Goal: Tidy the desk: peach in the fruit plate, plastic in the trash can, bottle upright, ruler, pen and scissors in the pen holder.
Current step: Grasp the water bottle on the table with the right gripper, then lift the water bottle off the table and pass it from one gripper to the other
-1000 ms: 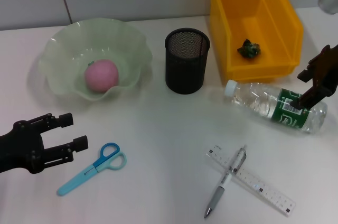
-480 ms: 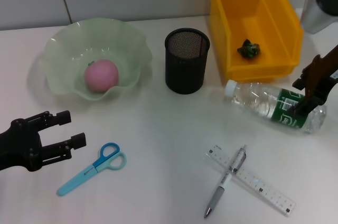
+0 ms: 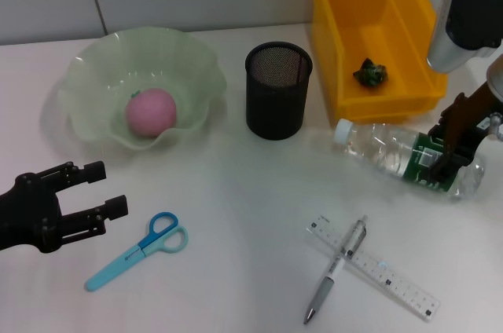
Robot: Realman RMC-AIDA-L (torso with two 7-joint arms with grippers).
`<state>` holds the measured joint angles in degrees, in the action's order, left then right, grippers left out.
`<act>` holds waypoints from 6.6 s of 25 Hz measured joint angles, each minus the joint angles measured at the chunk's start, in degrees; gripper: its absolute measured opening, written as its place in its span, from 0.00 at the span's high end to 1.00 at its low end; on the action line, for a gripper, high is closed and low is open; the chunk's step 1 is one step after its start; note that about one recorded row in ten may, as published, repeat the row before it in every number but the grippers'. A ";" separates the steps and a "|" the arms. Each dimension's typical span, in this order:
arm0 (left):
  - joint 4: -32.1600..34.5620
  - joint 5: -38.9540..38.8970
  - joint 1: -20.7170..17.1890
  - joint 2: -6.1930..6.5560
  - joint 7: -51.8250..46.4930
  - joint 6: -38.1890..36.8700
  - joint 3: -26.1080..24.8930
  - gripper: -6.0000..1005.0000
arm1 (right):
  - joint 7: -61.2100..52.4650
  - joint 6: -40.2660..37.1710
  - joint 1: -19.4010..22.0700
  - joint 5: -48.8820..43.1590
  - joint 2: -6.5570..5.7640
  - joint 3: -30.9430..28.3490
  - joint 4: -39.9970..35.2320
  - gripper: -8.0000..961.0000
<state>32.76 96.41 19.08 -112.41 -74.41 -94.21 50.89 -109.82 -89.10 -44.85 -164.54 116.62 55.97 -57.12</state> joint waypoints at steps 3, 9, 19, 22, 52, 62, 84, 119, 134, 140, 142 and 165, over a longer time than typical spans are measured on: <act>0.02 -0.03 0.00 0.08 -0.02 -0.23 0.00 0.25 | 0.01 0.68 -0.23 -0.31 0.04 0.01 1.15 0.19; 0.02 -0.09 0.00 0.32 -0.04 -0.37 0.00 0.25 | 0.02 2.84 -0.48 -0.64 0.20 0.60 3.85 0.19; 0.48 0.06 -0.09 0.42 -0.04 -0.43 0.00 0.25 | 0.01 4.95 -1.00 -0.73 0.72 1.30 6.34 0.19; 0.49 0.09 -0.09 0.44 -0.04 -0.44 0.00 0.25 | 0.01 5.24 -1.10 -0.75 0.79 1.35 6.44 0.19; 0.59 -0.08 0.00 0.34 -0.03 -0.54 -1.47 0.25 | 0.90 5.04 -0.19 3.40 1.07 0.87 4.50 0.19; 1.66 -0.08 0.07 0.49 -0.30 -0.54 -2.11 0.25 | 3.66 1.38 2.24 9.06 1.47 0.71 0.53 0.19; 1.24 -4.58 2.12 -5.55 -1.44 -5.68 -15.31 0.26 | 13.93 -3.35 12.12 51.29 2.36 -0.13 -5.74 0.19; -17.88 -10.11 13.43 -6.41 7.80 -13.15 -15.20 0.26 | 22.73 -3.19 7.26 64.03 2.56 3.95 9.60 0.20; -18.62 -10.18 13.76 -6.42 9.02 -14.81 -15.01 0.26 | 22.83 -2.98 6.96 64.09 2.56 4.36 10.43 0.20; -18.76 -10.21 13.80 -6.42 9.03 -14.79 -14.93 0.26 | 23.19 -2.92 6.97 64.09 2.55 4.41 10.48 0.20; -19.43 -10.22 13.86 -6.42 9.45 -14.79 -14.93 0.26 | 23.20 -2.92 6.86 64.09 2.56 4.41 10.66 0.20; -20.03 -10.19 13.36 -6.27 10.60 -14.35 -15.49 0.26 | 23.34 -3.84 6.35 64.09 2.65 4.40 11.18 0.20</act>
<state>12.74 86.23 32.43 -118.68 -63.81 -108.56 35.40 -86.48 -92.93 -38.50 -100.44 119.27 60.38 -45.94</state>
